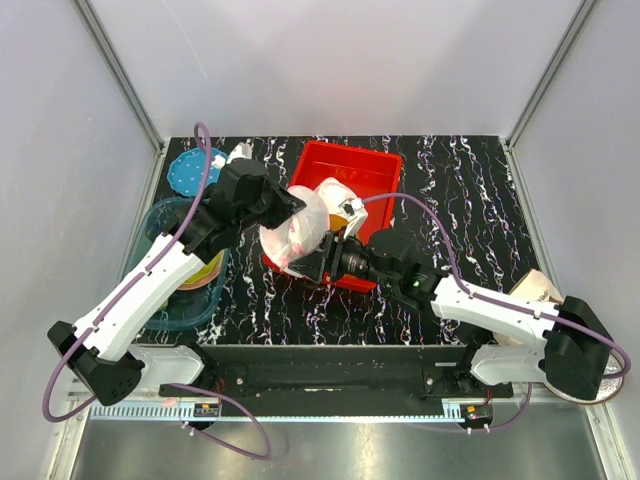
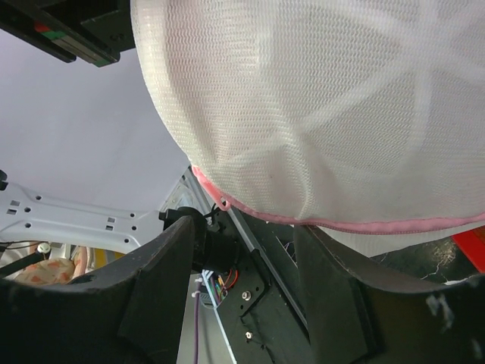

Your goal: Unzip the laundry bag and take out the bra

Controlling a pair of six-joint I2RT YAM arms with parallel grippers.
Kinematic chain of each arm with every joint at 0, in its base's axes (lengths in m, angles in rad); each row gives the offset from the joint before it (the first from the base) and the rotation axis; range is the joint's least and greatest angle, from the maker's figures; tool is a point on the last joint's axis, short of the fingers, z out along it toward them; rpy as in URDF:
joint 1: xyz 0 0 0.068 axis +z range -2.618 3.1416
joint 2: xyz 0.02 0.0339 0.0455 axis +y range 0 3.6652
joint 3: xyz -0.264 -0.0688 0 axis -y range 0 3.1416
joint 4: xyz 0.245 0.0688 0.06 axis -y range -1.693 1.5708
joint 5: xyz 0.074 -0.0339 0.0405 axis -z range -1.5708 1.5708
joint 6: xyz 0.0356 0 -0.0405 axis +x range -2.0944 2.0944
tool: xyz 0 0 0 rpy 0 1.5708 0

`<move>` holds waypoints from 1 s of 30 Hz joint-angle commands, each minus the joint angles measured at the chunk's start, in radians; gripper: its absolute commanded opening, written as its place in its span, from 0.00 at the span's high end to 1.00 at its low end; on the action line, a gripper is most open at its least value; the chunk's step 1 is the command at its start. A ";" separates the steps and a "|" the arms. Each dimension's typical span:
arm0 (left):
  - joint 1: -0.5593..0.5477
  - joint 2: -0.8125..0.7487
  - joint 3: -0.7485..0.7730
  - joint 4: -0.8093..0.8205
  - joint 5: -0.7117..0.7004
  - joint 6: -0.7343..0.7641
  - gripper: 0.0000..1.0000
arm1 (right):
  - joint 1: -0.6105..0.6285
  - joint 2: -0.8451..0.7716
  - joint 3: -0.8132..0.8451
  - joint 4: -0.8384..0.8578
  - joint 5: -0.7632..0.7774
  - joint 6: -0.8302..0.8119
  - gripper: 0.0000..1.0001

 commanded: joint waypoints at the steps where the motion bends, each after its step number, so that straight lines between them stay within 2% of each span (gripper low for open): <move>1: -0.003 -0.017 0.037 0.003 0.007 -0.016 1.00 | 0.008 0.009 0.059 0.071 0.044 -0.053 0.38; 21: -0.003 -0.031 0.057 -0.060 -0.020 -0.001 1.00 | 0.010 0.010 0.081 0.116 -0.006 -0.123 0.40; 26: 0.000 -0.019 0.095 -0.102 -0.014 -0.001 1.00 | 0.008 0.016 0.101 0.104 -0.052 -0.138 0.40; 30: 0.000 0.023 0.182 -0.181 0.007 -0.015 1.00 | 0.010 0.026 0.121 0.085 -0.085 -0.143 0.39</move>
